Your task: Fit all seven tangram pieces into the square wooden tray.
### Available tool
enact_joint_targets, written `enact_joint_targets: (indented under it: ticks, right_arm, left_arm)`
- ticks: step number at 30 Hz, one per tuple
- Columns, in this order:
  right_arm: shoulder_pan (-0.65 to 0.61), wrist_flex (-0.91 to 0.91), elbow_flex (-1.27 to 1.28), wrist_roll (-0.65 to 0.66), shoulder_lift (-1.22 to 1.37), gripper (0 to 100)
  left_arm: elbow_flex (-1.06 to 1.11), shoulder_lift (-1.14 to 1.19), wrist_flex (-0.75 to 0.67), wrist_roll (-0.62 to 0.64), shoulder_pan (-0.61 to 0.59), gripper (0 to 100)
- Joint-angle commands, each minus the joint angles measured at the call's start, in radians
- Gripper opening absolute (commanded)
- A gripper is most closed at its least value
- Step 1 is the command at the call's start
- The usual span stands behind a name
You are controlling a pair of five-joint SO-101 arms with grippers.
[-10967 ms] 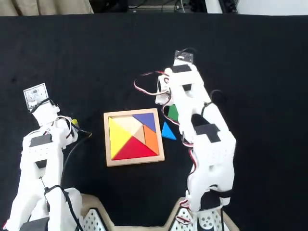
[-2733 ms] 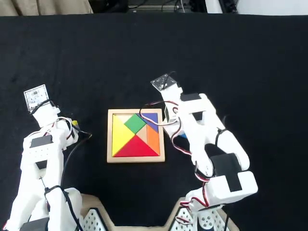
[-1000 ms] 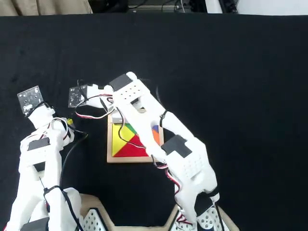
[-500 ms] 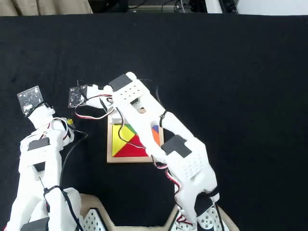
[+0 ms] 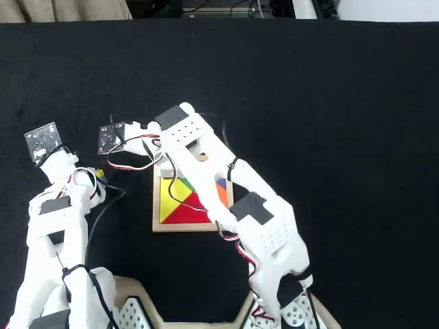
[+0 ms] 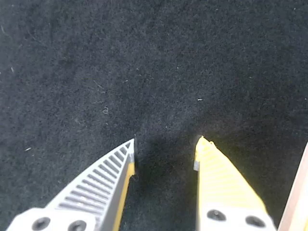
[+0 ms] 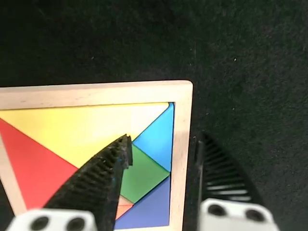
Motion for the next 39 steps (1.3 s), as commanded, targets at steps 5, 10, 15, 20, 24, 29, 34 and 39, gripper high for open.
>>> enact_joint_targets:
  ticks: [5, 10, 15, 20, 24, 29, 34, 39]
  right_arm:
    - [0.011, 0.000, -0.025, -0.012, -0.016, 18.8]
    - [0.075, 0.015, -0.087, -0.034, -0.050, 1.1]
    - [0.127, -0.037, -0.065, -0.149, -0.039, 1.2]
    - [0.080, -0.089, -0.025, -0.153, 0.044, 1.1]
    - [0.103, -0.012, -0.102, -0.160, 0.010, 1.1]
    - [0.247, 0.218, -0.314, -0.213, -0.219, 1.1]
    - [0.387, 0.307, -0.364, -0.384, -0.423, 1.1]
    - [0.532, 0.334, -0.306, -0.528, -0.530, 1.1]
  left_arm:
    - [-0.008, -0.026, -0.017, 0.008, -0.012, 21]
    - [-0.008, -0.026, -0.017, 0.006, -0.012, 21]
    - [-0.008, -0.026, -0.017, 0.006, -0.007, 21]
    - [-0.007, -0.026, -0.017, 0.005, -0.008, 21]
    - [-0.008, -0.026, -0.017, 0.005, -0.010, 21]
    - [-0.008, -0.026, -0.017, 0.003, -0.005, 21]
    - [-0.015, -0.026, -0.017, 0.009, -0.004, 21]
    - [-0.077, -0.028, -0.011, 0.011, 0.059, 21]
